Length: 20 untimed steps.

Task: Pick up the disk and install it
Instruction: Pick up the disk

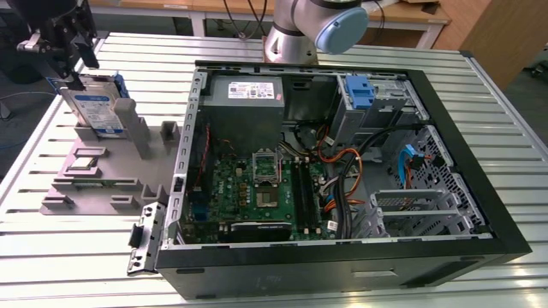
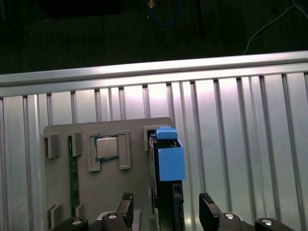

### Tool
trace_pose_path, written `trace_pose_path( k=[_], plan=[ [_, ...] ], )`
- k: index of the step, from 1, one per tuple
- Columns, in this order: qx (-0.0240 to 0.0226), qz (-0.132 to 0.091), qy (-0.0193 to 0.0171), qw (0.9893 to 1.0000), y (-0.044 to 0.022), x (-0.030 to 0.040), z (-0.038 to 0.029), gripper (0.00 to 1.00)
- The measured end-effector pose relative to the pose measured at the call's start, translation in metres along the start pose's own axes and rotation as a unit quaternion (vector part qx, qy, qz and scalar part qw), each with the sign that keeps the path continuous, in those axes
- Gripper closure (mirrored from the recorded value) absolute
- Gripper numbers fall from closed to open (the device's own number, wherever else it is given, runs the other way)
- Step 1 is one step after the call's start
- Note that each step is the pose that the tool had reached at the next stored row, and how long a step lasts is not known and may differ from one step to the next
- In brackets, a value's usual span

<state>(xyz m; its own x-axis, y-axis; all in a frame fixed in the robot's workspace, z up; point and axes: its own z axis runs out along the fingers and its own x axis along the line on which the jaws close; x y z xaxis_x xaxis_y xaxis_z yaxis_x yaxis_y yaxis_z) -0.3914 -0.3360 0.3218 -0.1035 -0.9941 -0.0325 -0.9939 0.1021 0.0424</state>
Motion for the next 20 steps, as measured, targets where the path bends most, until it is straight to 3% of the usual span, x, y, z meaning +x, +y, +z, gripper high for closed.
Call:
trace_pose_path(
  k=[7, 14, 20],
  plan=[
    [0.0000, 0.000, 0.0000, 1.0000, 0.0006, 0.0005, 0.0118, 0.35],
    [0.0001, 0.000, -0.0001, 1.0000, 0.0007, 0.0001, 0.0131, 0.35],
    [0.0007, -0.007, 0.0001, 1.0000, 0.0012, -0.0044, 0.0153, 0.35]
  ],
)
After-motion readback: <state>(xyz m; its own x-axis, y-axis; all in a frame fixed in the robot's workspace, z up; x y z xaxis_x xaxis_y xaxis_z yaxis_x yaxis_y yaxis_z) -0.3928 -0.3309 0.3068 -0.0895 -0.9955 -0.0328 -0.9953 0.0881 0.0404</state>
